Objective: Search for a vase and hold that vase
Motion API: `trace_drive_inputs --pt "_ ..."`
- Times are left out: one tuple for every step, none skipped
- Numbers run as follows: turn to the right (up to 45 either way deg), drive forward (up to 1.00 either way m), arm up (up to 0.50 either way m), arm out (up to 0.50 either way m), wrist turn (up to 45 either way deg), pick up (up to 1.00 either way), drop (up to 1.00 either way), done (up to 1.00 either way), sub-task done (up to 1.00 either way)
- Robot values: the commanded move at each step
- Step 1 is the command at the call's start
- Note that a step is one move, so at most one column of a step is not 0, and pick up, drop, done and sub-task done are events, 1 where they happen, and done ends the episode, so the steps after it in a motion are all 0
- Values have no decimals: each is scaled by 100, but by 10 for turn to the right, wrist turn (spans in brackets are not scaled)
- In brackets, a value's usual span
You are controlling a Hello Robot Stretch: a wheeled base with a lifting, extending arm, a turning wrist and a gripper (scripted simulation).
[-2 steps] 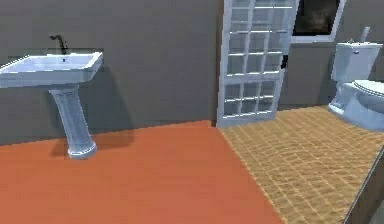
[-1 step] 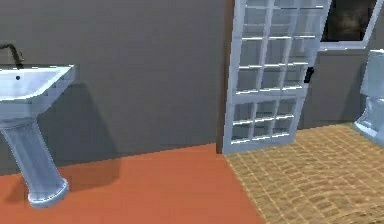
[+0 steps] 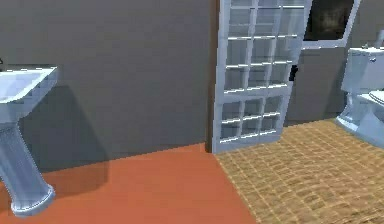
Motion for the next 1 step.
trace_drive_inputs --pt "0 45 0 0 0 0 0 0 0"
